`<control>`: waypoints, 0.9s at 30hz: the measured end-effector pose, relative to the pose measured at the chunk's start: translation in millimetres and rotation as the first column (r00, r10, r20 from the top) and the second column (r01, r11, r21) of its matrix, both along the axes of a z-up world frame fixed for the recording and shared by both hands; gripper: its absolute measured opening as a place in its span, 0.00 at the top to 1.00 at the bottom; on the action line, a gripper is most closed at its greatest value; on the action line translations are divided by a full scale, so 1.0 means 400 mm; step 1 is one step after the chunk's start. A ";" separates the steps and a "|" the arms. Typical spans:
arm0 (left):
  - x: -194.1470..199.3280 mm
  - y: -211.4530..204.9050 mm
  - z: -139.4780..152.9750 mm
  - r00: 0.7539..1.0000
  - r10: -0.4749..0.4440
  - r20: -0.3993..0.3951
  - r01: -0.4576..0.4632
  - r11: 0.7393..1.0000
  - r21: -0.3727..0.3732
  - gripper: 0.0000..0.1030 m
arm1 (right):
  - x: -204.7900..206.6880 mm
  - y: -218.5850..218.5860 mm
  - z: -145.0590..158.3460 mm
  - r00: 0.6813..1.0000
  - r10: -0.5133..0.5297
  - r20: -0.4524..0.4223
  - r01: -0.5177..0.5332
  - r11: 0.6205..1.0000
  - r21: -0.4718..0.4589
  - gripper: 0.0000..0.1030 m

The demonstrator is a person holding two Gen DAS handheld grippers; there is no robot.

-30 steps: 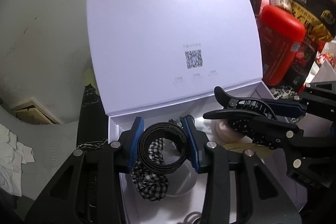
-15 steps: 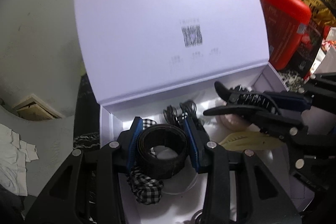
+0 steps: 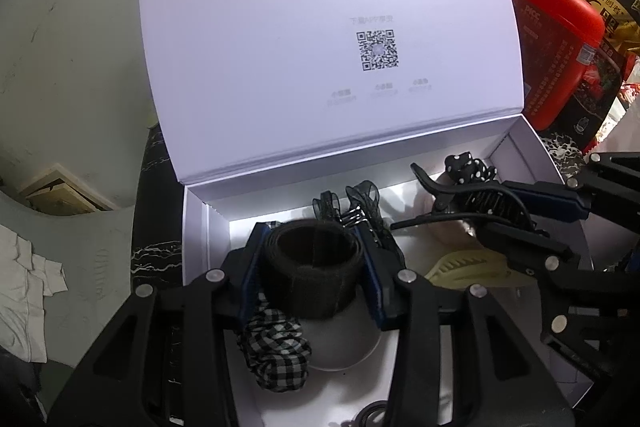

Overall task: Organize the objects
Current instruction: 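Lower the hair band and claw clip with both grippers into the box, then open both grippers to release the hair band and claw clip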

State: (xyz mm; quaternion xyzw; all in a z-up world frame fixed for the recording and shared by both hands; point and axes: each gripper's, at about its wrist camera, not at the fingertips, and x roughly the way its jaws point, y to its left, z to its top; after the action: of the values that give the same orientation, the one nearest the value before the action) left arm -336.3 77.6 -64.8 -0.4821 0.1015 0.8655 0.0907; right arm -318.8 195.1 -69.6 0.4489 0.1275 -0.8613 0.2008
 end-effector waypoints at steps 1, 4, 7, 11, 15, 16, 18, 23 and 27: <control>0.000 0.000 -0.001 1.000 0.005 0.002 -0.005 1.000 0.001 0.56 | 0.000 0.001 0.000 1.000 0.000 0.000 0.000 1.000 0.000 0.80; 0.000 -0.001 -0.004 1.000 0.017 0.003 -0.017 1.000 0.000 0.52 | 0.001 0.007 -0.001 1.000 -0.002 0.001 0.002 1.000 0.002 0.78; 0.001 0.002 -0.006 1.000 0.024 0.002 -0.024 1.000 -0.007 0.48 | 0.000 0.014 -0.003 1.000 -0.010 0.002 0.010 1.000 0.007 0.78; 0.005 0.015 -0.010 1.000 0.014 -0.001 -0.014 1.000 -0.019 0.43 | -0.002 0.027 -0.004 1.000 -0.021 0.010 0.021 1.000 0.005 0.76; 0.010 0.028 -0.013 1.000 0.014 -0.005 -0.015 0.999 -0.032 0.41 | -0.001 0.039 -0.002 0.999 -0.033 0.009 0.033 0.999 0.008 0.74; 0.010 0.030 -0.014 1.000 0.015 -0.004 -0.015 0.999 -0.030 0.40 | 0.000 0.042 -0.001 0.999 -0.034 0.008 0.034 0.999 0.008 0.73; 0.011 0.032 -0.016 1.000 0.016 -0.001 -0.016 1.000 -0.022 0.40 | 0.002 0.049 0.003 0.999 -0.039 0.004 0.039 0.999 0.009 0.72; 0.015 0.042 -0.017 1.000 0.013 -0.001 -0.013 1.000 -0.012 0.38 | 0.009 0.067 0.019 0.999 -0.053 -0.009 0.053 0.999 0.006 0.66; 0.024 0.053 -0.012 1.000 0.014 -0.011 -0.014 1.000 -0.015 0.38 | 0.021 0.084 0.040 0.997 -0.065 -0.037 0.065 0.998 0.011 0.64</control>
State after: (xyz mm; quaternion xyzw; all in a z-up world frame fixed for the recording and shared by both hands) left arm -326.8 98.7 -69.5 -0.4787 0.1050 0.8680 0.0804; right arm -310.4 228.6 -53.5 0.4380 0.1216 -0.8748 0.1677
